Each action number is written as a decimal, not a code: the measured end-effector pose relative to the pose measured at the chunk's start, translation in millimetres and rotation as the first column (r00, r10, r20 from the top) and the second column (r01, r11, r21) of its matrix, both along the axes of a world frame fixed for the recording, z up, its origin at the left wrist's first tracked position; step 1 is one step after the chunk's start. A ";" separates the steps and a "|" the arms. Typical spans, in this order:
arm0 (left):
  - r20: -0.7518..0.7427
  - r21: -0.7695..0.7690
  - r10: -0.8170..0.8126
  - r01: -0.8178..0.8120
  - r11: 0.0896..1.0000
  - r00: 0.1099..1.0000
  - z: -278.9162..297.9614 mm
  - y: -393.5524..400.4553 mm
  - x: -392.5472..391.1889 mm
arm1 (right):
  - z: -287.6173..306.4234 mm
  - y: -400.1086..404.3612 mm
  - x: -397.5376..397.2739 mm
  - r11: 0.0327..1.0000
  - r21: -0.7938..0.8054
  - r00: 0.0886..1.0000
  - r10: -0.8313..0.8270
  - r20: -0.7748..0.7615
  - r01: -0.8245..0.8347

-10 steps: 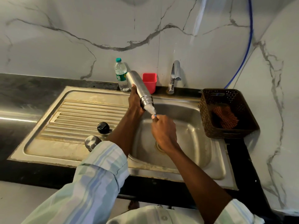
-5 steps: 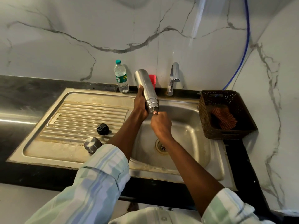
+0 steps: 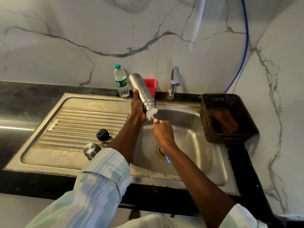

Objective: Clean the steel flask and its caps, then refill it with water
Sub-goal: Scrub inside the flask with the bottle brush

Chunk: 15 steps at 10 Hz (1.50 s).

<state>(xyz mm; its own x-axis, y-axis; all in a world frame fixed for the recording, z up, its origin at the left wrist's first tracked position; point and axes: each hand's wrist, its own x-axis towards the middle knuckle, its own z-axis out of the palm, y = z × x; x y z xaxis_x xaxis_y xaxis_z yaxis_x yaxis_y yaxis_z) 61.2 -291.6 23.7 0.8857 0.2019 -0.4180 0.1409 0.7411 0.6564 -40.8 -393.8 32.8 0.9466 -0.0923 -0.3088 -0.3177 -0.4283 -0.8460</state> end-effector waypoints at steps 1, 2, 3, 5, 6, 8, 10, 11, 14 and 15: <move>0.001 0.027 -0.032 0.032 0.999 0.999 -3.2 -8.8 -5.5 | 3.6 5.1 16.2 0.999 0.042 0.999 -0.028 -0.027 0.029; 0.012 0.057 -0.008 0.007 0.998 1.000 2.6 -4.0 -3.6 | 5.7 5.9 7.8 0.999 0.033 1.000 -0.001 -0.001 0.001; -0.002 0.010 0.030 -0.030 0.999 1.000 1.2 0.0 -4.6 | -1.4 1.8 -0.1 0.999 0.044 0.999 -0.016 -0.037 0.018; 0.006 0.076 -0.028 0.027 0.997 1.000 7.1 -6.3 -11.3 | 4.2 8.2 6.0 0.999 0.036 1.000 -0.018 0.015 0.018; 0.021 0.012 0.031 -0.031 0.999 0.999 7.8 3.9 -2.2 | -1.8 3.8 1.5 1.000 0.013 1.000 0.013 0.012 -0.013; -0.017 0.093 0.046 -0.044 0.995 0.999 5.7 -10.9 -6.9 | 5.3 0.6 4.7 0.945 -0.327 0.988 0.068 0.138 -0.020; -0.020 0.122 0.060 -0.058 0.991 0.998 4.0 -5.1 -4.2 | -3.3 -4.4 -7.3 0.999 -0.028 0.998 0.040 0.049 -0.039; -0.008 0.120 0.011 -0.010 0.993 1.000 0.4 -2.7 -4.5 | 1.7 -15.4 1.8 0.255 0.914 0.873 0.299 -0.385 0.316; -0.031 0.156 0.080 -0.074 0.985 0.996 11.5 -11.6 -7.1 | 7.9 -10.3 -0.1 0.742 -0.662 0.949 0.273 0.159 -0.103; -0.020 0.117 0.018 -0.016 0.993 1.000 4.9 -9.7 -6.2 | 1.3 -20.4 15.7 0.849 0.528 0.954 0.147 -0.262 0.014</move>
